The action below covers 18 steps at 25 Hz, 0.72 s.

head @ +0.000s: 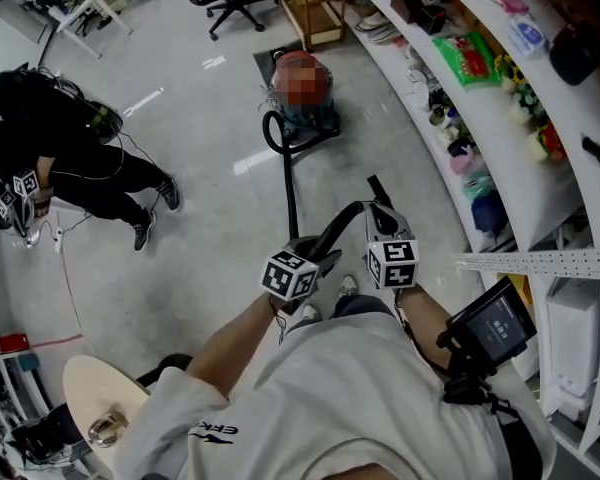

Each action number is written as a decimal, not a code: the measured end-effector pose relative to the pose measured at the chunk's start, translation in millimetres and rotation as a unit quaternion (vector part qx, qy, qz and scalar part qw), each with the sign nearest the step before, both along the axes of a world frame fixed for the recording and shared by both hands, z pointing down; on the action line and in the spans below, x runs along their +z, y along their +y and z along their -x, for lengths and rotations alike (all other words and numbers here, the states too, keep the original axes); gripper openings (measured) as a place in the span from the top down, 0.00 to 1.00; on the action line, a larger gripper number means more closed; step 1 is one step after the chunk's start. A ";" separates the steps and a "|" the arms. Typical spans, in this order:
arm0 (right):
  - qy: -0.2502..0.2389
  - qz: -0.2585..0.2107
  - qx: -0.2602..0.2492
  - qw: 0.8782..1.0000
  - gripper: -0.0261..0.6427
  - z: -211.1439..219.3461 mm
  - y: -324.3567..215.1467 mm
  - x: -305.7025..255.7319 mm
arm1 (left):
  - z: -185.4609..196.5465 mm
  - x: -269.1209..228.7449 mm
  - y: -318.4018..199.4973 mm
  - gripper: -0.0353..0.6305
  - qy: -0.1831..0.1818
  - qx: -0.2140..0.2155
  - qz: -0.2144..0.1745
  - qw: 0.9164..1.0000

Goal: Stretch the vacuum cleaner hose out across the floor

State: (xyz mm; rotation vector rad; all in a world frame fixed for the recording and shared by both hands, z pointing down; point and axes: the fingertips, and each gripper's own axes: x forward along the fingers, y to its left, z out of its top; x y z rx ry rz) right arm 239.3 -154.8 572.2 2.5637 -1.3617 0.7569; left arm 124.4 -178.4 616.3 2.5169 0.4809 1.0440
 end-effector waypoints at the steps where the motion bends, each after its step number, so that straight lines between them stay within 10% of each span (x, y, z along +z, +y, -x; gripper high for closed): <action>1: 0.002 0.000 0.003 1.000 0.96 5.9 -1.8 -0.6 | 6.7 0.5 -1.0 0.63 0.002 0.004 0.001 1.000; 18: 0.027 0.010 0.063 0.998 0.96 147.0 9.9 -8.5 | 155.0 2.8 3.5 0.63 0.019 0.066 0.009 0.998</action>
